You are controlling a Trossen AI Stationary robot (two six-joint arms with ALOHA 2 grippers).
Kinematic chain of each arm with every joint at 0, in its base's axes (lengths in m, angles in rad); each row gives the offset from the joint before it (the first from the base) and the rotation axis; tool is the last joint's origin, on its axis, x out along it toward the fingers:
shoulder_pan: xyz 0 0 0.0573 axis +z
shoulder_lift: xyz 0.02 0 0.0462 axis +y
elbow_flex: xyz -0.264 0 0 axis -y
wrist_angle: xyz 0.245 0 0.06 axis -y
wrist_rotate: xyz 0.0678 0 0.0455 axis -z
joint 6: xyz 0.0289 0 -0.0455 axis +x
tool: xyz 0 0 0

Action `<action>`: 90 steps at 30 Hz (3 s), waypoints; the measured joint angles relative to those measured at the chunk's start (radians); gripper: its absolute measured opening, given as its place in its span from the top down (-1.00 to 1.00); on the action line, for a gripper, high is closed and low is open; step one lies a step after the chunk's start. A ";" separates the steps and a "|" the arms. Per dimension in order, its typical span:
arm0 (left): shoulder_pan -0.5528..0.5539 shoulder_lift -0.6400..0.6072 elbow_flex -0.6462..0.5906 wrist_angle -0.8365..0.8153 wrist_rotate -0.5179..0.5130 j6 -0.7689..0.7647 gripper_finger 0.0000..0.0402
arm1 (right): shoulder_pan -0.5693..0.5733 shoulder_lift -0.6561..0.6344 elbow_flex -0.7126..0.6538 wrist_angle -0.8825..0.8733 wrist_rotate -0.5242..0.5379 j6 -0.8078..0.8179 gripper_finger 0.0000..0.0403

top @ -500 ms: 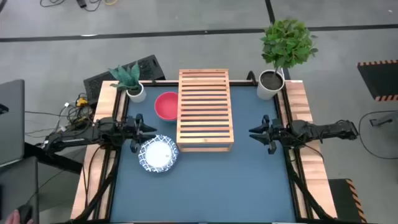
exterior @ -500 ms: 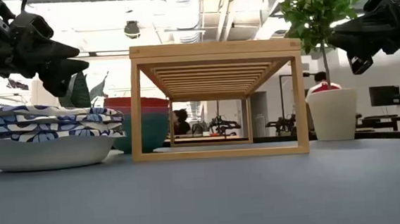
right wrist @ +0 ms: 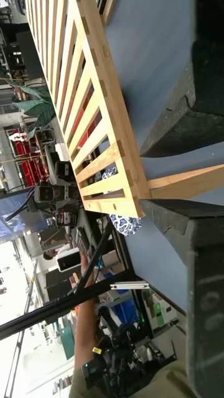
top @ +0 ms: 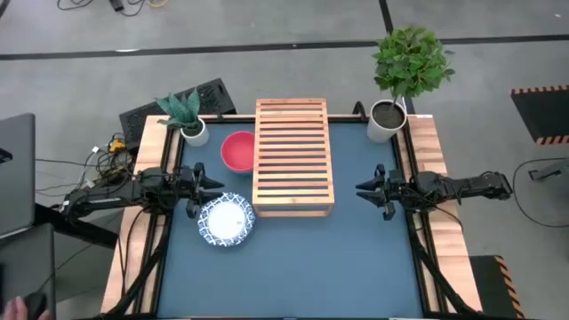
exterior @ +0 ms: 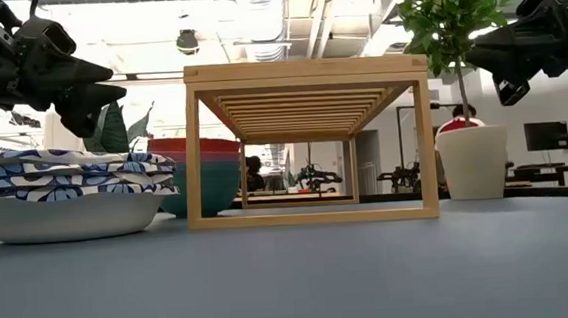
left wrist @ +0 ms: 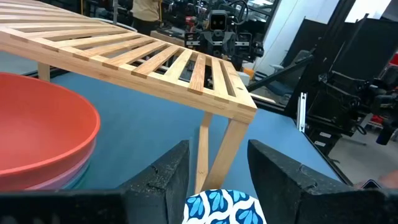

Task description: Place and stack bowls onto a shelf

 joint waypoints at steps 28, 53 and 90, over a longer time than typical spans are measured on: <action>0.000 0.000 0.000 -0.007 -0.047 0.005 0.27 | 0.000 0.000 0.000 0.000 0.000 0.000 0.29; 0.000 0.000 0.000 0.013 -0.326 -0.038 0.27 | -0.001 0.000 0.000 0.191 0.005 -0.009 0.29; 0.002 0.583 0.539 -0.278 -0.561 0.019 0.27 | -0.001 0.000 0.000 0.304 0.580 -0.167 0.29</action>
